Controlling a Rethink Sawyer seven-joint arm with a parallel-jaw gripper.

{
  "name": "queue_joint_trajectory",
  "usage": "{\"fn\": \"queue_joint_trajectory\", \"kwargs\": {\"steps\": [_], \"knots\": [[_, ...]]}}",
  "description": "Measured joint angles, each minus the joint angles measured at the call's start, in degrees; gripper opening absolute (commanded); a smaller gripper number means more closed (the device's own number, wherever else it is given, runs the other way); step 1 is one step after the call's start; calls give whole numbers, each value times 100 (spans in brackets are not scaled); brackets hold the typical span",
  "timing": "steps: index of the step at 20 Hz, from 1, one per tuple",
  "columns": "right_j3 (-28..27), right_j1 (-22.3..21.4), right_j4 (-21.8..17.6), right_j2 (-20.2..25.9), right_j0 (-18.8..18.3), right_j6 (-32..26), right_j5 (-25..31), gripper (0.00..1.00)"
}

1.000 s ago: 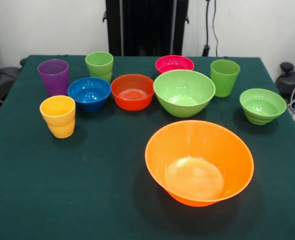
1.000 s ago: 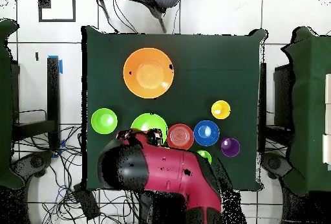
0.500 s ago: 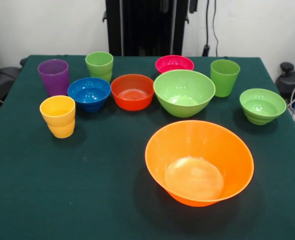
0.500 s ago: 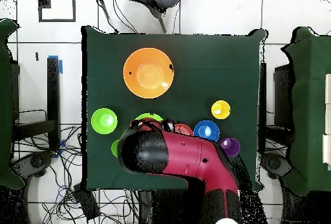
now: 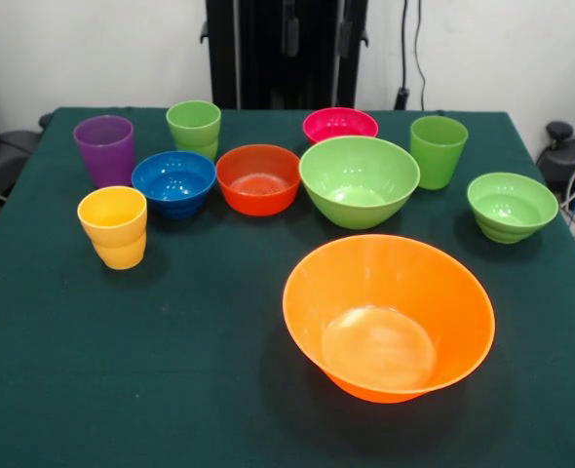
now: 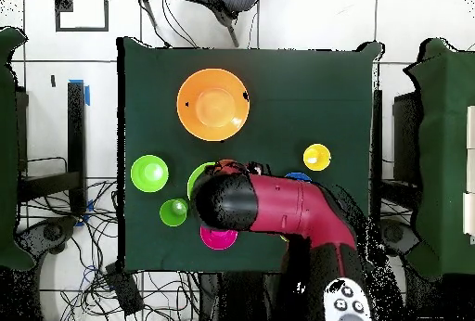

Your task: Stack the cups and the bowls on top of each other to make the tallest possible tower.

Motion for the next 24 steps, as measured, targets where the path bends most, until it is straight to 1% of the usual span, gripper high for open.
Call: {"fn": "queue_joint_trajectory", "kwargs": {"steps": [9, 17, 24], "knots": [[-438, 510, -221, 432, -303, 0, 0, 100], [-549, 682, -253, 752, -443, 0, -1, 100], [-608, 847, -415, 950, -583, 0, -1, 100]]}}
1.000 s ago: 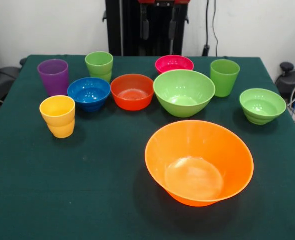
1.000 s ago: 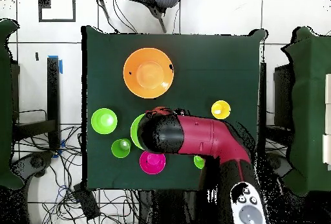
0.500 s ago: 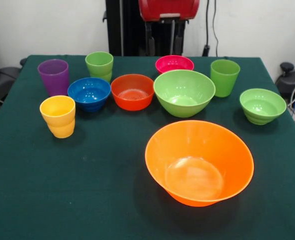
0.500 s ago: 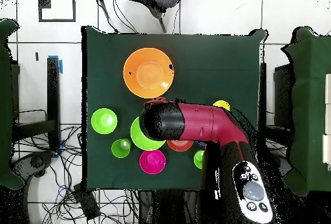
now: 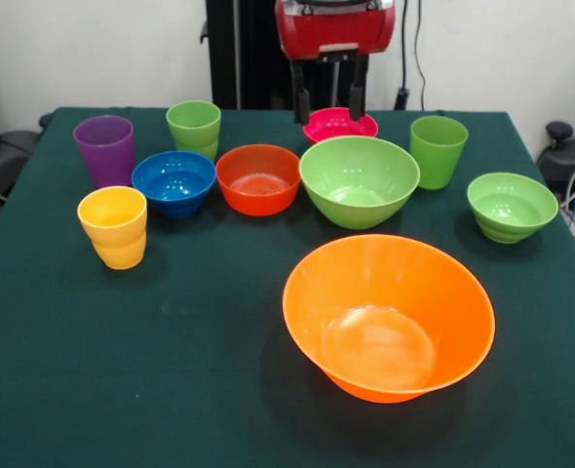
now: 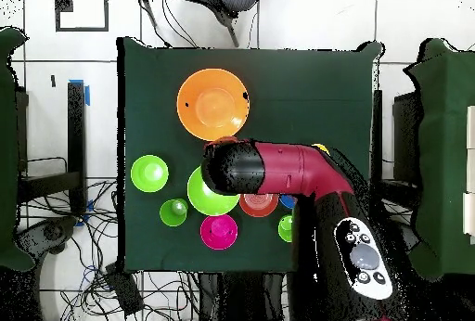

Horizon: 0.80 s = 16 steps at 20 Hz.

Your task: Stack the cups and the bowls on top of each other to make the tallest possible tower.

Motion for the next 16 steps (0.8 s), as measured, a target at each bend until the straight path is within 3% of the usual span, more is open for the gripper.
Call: {"fn": "queue_joint_trajectory", "kwargs": {"steps": [16], "knots": [[-1014, 784, -828, 155, -76, 0, 2, 100]]}}
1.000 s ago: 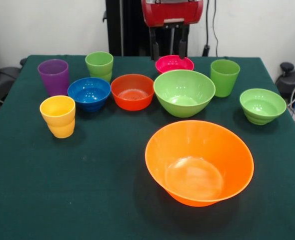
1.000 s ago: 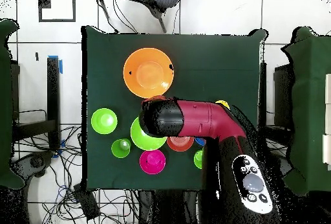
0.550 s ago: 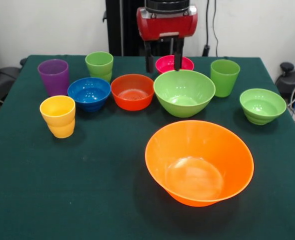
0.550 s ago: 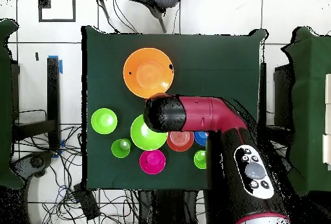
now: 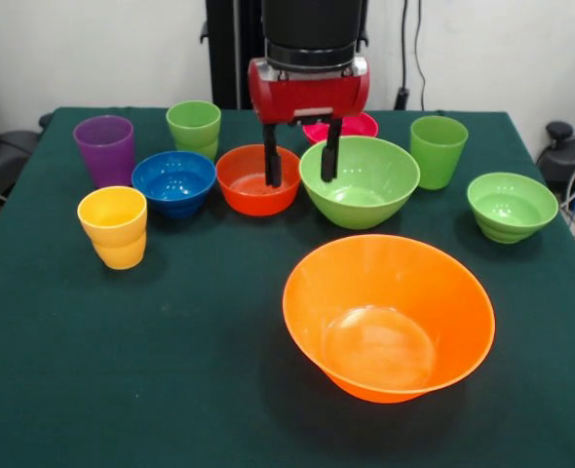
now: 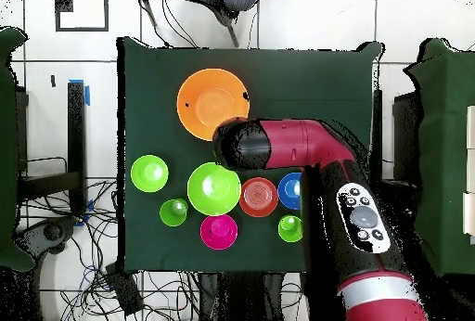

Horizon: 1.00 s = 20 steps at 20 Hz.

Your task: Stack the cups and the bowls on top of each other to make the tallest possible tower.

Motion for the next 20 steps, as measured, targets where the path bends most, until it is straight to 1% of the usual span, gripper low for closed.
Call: {"fn": "queue_joint_trajectory", "kwargs": {"steps": [4, 10, 13, 20], "knots": [[-138, 181, -17, 120, -108, 0, 19, 100], [-431, 430, -20, 138, -112, 0, 124, 100], [-688, 632, -40, 159, -111, 0, 319, 100], [-1000, 910, -197, 171, -131, 0, 642, 100]]}}
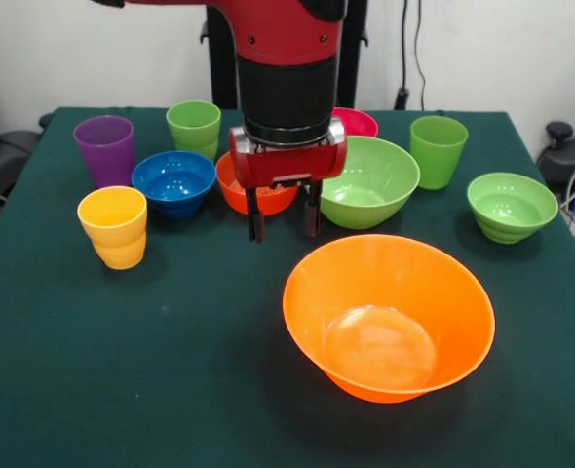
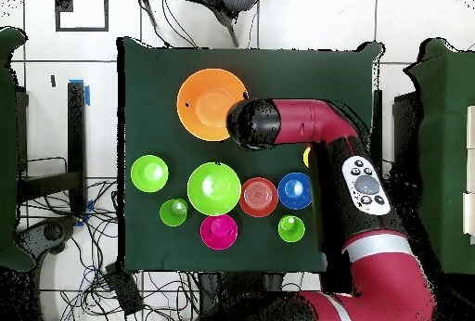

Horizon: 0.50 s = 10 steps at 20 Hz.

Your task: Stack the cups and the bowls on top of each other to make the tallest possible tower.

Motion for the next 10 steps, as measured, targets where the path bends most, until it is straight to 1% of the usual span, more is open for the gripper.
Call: {"fn": "queue_joint_trajectory", "kwargs": {"steps": [10], "knots": [[-107, 275, -163, 144, -105, 0, 20, 100]]}}
